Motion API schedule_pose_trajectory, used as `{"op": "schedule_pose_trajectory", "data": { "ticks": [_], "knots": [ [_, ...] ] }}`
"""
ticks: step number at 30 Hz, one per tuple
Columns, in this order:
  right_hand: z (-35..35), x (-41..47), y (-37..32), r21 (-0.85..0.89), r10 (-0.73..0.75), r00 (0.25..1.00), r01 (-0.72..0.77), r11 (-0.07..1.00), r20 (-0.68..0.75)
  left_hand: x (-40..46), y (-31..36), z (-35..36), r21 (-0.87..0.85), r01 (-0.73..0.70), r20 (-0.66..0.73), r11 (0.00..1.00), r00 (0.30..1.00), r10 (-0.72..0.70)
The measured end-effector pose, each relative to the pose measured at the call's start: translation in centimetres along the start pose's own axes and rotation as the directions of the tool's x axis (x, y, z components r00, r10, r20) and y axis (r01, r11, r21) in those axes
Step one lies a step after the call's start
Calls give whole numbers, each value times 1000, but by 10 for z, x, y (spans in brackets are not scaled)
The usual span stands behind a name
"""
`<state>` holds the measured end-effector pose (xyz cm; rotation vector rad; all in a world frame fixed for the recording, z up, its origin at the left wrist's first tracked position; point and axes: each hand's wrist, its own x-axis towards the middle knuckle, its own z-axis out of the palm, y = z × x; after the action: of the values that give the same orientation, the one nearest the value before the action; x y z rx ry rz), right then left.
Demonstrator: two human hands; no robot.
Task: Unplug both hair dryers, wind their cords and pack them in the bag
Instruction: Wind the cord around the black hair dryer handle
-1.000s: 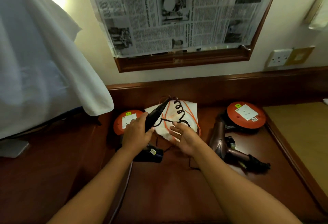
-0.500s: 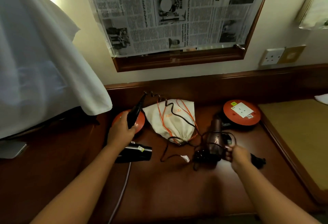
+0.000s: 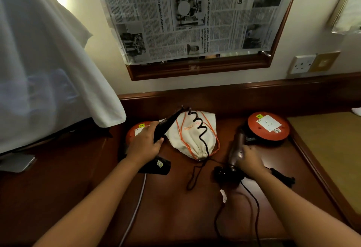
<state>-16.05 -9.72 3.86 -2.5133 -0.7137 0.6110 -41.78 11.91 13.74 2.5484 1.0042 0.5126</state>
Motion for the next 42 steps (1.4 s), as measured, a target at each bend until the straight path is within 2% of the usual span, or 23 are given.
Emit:
{"op": "schedule_pose_trajectory", "data": {
  "ticks": [4,5,7,10,12,13,15,18,22,25,28,32,37,39,42],
  "knots": [
    [7,-17,-45,78,-232,962,223,972,142,3,9,4,39,-39,22,999,999,38],
    [10,-18,-49,149,-262,954,241,959,145,3,12,5,40,-37,32,999,999,35],
    [9,-21,-59,368,-276,959,236,900,61,4,18,7,63,-42,53,997,998,39],
    [-18,-15,-86,735,-251,967,198,649,-39,9,26,10,130,-69,71,989,996,60],
    [-46,-14,-108,818,-292,956,184,545,-21,13,33,12,172,-73,84,982,995,59],
    [-56,-14,-115,809,-336,942,212,548,-19,16,36,13,192,-73,85,979,995,58],
    [-65,-12,-124,711,-388,921,296,638,-35,23,43,14,227,-78,78,971,995,62],
    [-67,-12,-125,627,-387,919,347,698,-77,33,51,16,263,-85,115,961,992,56],
    [-69,-12,-118,716,-349,937,250,652,-9,44,61,21,304,-33,138,952,990,-9],
    [-71,-11,-110,805,-309,944,95,586,113,50,77,20,306,30,100,951,993,-64],
    [-72,-10,-103,864,-326,918,-33,503,225,58,87,16,336,95,82,937,988,-129],
    [-81,-5,-96,882,-443,850,-53,469,286,69,89,13,384,107,87,917,985,-152],
    [-91,4,-93,897,-560,706,-284,337,434,76,93,9,159,98,173,982,977,-126],
    [-91,9,-91,884,-571,675,-360,298,467,80,92,11,58,77,194,995,977,-87],
    [-90,20,-89,869,-578,649,-378,319,494,85,90,13,-37,31,233,999,972,-22]
  ]
}}
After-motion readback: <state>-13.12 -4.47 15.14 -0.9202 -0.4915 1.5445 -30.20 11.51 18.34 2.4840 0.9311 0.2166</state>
